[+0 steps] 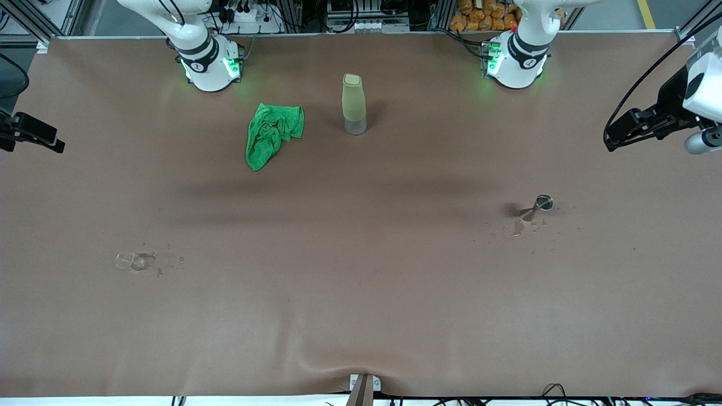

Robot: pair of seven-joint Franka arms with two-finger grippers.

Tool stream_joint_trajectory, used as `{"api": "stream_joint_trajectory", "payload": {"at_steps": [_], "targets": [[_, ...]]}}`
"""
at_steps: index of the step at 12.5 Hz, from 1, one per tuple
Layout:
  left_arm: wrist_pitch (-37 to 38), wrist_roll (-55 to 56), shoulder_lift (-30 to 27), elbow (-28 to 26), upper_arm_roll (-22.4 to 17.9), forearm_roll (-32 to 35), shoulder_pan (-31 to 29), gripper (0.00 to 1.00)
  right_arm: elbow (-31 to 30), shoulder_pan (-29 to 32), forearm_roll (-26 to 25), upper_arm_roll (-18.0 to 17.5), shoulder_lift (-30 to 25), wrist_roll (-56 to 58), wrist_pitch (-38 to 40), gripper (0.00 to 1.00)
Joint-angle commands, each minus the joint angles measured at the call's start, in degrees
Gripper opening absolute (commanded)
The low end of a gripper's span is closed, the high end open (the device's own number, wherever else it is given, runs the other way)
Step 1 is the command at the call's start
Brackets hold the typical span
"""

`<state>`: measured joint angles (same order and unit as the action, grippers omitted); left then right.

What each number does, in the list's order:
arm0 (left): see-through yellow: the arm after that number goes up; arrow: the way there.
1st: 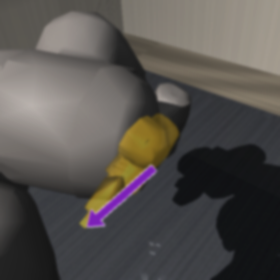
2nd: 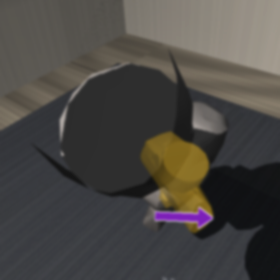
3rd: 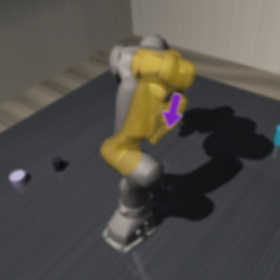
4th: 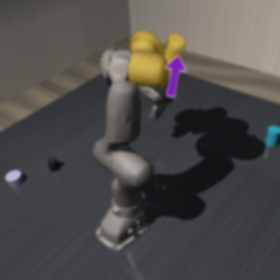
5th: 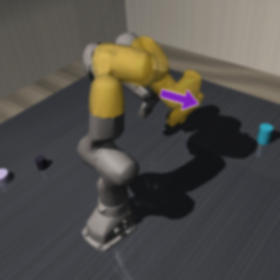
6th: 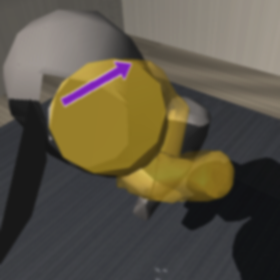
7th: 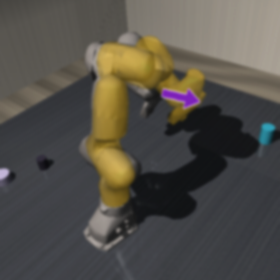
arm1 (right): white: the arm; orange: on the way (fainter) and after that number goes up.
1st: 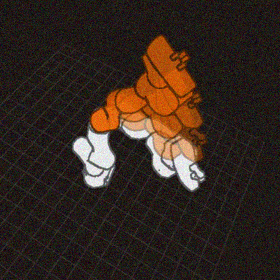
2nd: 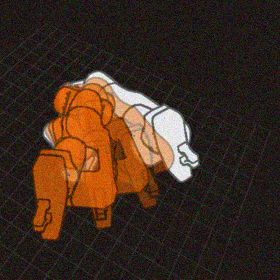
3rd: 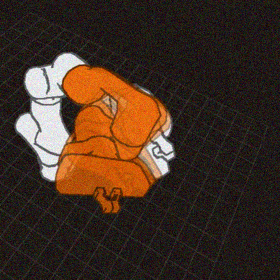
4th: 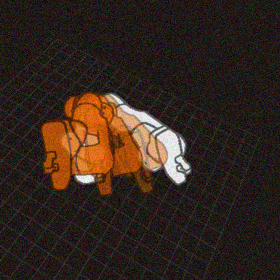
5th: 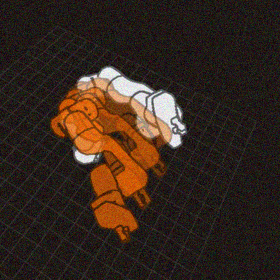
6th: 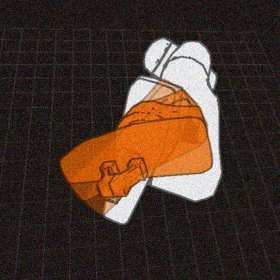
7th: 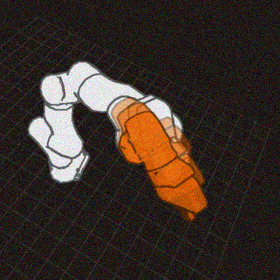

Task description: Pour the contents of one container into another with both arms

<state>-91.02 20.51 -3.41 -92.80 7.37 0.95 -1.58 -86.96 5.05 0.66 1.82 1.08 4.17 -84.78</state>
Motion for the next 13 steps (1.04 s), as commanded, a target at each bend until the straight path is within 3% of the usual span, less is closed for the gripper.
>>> {"api": "stream_joint_trajectory", "payload": {"at_steps": [1,6,13], "targets": [[0.41,2.70,0.95,2.01,0.02,1.51,0.61,1.00,0.21,0.14,0.22,0.03,-0.37,-0.13,0.32,1.00],[2.69,-9.40,0.87,1.74,0.02,1.25,1.76,1.00,0.12,0.93,0.22,0.11,-0.11,-0.04,0.23,1.00],[4.01,-10.40,0.69,2.10,-0.33,1.16,1.85,1.00,0.12,0.75,0.22,0.11,-0.02,-0.04,0.06,1.00]]}}
